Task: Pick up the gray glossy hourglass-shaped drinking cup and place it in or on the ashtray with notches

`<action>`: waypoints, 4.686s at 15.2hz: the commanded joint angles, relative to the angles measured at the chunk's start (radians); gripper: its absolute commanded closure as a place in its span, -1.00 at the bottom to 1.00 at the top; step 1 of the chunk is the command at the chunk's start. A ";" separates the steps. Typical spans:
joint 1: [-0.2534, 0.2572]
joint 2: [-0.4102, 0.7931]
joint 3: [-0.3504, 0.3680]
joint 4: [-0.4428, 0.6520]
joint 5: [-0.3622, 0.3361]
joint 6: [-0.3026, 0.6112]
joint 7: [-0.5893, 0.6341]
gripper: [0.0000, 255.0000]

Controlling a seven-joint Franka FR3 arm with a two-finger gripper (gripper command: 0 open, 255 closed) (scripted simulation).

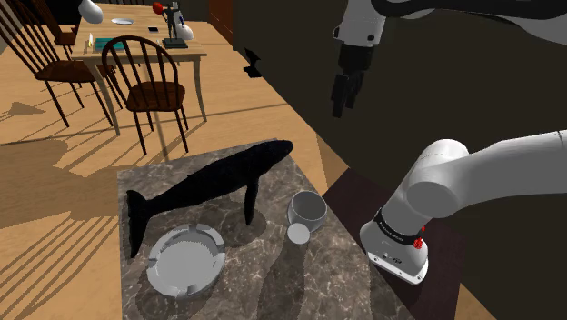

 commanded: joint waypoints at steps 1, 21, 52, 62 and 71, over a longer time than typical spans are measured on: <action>0.000 0.000 0.000 0.000 0.000 0.000 0.000 -1.00; 0.226 -0.059 0.552 -0.369 0.416 0.513 0.490 -1.00; 0.238 0.054 0.671 -0.397 0.485 0.679 0.543 1.00; 0.233 -0.040 0.600 -0.315 0.425 0.505 0.559 1.00; 0.194 0.013 0.600 -0.184 0.385 0.438 0.591 1.00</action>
